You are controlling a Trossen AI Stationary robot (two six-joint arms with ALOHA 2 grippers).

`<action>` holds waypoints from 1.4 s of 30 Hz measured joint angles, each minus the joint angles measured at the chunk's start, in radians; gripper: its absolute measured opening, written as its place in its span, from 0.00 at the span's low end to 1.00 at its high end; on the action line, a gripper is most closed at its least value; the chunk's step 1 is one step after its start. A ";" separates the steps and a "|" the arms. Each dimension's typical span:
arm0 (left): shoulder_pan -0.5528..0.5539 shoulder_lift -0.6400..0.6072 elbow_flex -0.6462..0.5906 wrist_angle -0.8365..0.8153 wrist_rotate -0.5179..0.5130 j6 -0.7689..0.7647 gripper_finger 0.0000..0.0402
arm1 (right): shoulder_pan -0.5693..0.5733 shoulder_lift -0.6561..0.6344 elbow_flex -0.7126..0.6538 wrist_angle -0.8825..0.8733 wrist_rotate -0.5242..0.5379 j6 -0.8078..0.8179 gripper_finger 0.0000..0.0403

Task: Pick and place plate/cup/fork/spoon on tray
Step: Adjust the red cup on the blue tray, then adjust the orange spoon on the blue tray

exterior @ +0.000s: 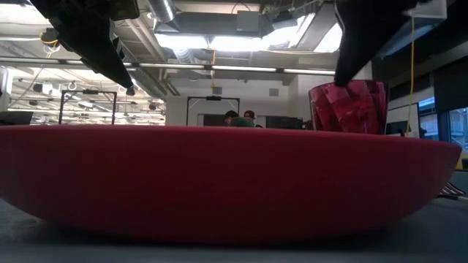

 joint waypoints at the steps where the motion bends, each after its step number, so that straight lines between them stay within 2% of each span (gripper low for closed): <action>1: 0.000 0.000 0.000 0.000 0.000 0.000 0.14 | 0.001 0.000 0.014 -0.017 0.001 0.000 0.33; 5: 0.000 0.000 0.000 0.000 0.000 0.000 0.14 | 0.014 0.000 0.084 -0.078 0.012 0.032 0.34; 8: 0.000 0.000 0.000 0.000 0.000 0.000 0.14 | 0.046 -0.001 0.142 -0.097 -0.019 0.133 0.34; 11: 0.000 0.000 0.000 0.000 0.000 0.000 0.14 | 0.099 -0.002 0.165 -0.064 -0.085 0.364 0.34; 16: 0.000 0.000 0.000 0.001 0.000 0.000 0.14 | 0.224 0.015 0.131 0.061 -0.092 0.783 0.34; 21: 0.000 0.000 0.000 0.001 0.000 0.000 0.14 | 0.282 0.063 0.033 0.170 -0.092 1.020 0.34; 27: 0.000 0.000 0.000 0.001 0.000 0.000 0.14 | 0.250 0.114 -0.037 0.207 -0.142 1.048 0.24; 36: 0.000 0.000 0.000 0.001 0.000 0.000 0.14 | 0.208 0.117 -0.112 0.275 -0.177 1.052 0.02; 42: 0.000 0.000 0.000 0.001 0.000 0.000 0.14 | 0.189 0.117 -0.161 0.357 -0.171 1.052 0.03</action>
